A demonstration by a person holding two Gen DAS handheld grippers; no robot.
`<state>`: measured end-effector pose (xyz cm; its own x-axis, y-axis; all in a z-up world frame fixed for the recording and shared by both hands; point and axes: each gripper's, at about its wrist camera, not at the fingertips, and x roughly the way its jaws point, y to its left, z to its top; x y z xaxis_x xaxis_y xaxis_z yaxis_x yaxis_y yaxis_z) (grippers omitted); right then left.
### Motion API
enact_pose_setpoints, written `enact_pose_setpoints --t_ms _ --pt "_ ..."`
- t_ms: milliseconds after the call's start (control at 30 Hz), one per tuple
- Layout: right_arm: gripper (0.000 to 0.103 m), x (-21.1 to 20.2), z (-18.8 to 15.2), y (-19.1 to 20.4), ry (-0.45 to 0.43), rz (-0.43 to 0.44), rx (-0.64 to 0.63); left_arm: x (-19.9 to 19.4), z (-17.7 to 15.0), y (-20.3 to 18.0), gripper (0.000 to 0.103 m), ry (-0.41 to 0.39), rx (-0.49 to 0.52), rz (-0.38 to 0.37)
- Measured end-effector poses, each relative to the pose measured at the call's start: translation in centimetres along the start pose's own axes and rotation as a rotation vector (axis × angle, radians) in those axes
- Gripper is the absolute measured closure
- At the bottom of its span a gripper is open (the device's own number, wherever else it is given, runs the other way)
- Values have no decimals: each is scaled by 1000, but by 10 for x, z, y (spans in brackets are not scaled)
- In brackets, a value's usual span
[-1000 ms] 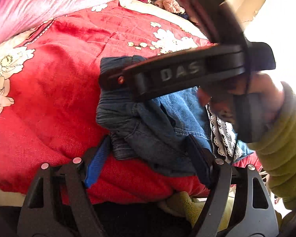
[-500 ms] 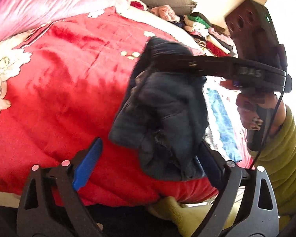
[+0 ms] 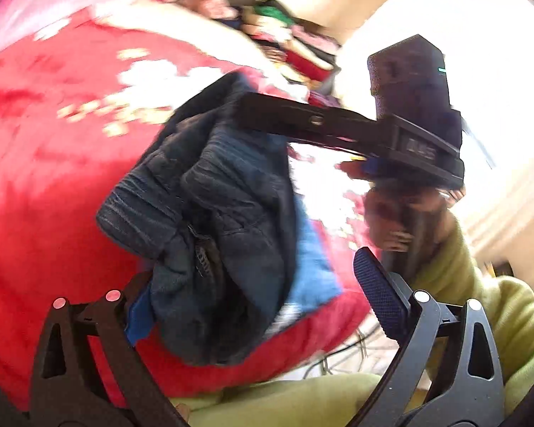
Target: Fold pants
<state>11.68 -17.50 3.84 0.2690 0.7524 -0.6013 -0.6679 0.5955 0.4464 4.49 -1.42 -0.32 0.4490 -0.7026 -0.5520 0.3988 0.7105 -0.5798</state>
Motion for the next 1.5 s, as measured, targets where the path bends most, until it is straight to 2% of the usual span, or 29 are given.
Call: enact_pose_setpoints --t_ms 100,200,233,367,433,467,500,533,567,667,700,767,833,867,900,933,1000,1133,1200,1500 --pt "27 -27 -22 -20 -15 -141 59 22 -5 -24 12 52 86 -34" --pt "23 -40 -46 -37 0 -181 158 45 -16 -33 12 129 114 -47" --pt "19 -41 -53 -41 9 -204 174 53 -20 -35 12 153 120 -43" --pt "17 -36 -71 -53 49 -207 232 66 -33 -46 12 191 163 23" --pt "18 -27 -78 -61 87 -237 262 66 -37 -44 12 190 169 37" --pt "19 -19 -79 -62 108 -235 270 66 -35 -44 12 186 166 39" --pt "44 -12 -80 -60 126 -215 256 66 -35 -42 12 183 161 41" --pt "53 -7 -79 -54 138 -208 230 65 -37 -42 12 180 161 48" --pt "53 -6 -76 -46 132 -222 188 63 -38 -43 12 173 166 63" --pt "66 -19 -61 -31 48 -153 141 60 -40 -46 12 151 185 89" --pt "66 -21 -57 -29 35 -156 125 60 -40 -46 12 146 190 100" --pt "66 -18 -52 -28 43 -201 88 62 -39 -45 12 144 195 111" --pt "66 -9 -53 -35 92 -257 103 63 -39 -44 12 148 196 115" --pt "62 -5 -55 -41 121 -289 124 62 -39 -43 12 150 193 115" --pt "52 -4 -59 -46 136 -316 155 61 -39 -42 12 150 188 116" --pt "49 -8 -60 -48 133 -319 179 60 -39 -41 12 148 186 117" --pt "40 -19 -63 -51 106 -307 216 56 -38 -42 11 141 186 121" --pt "32 -43 -67 -48 66 -333 211 49 -36 -45 10 122 192 137" --pt "23 -57 -69 -45 41 -345 217 45 -35 -46 10 113 194 159" --pt "19 -94 -83 -33 -5 -359 207 28 -29 -45 10 63 187 243"
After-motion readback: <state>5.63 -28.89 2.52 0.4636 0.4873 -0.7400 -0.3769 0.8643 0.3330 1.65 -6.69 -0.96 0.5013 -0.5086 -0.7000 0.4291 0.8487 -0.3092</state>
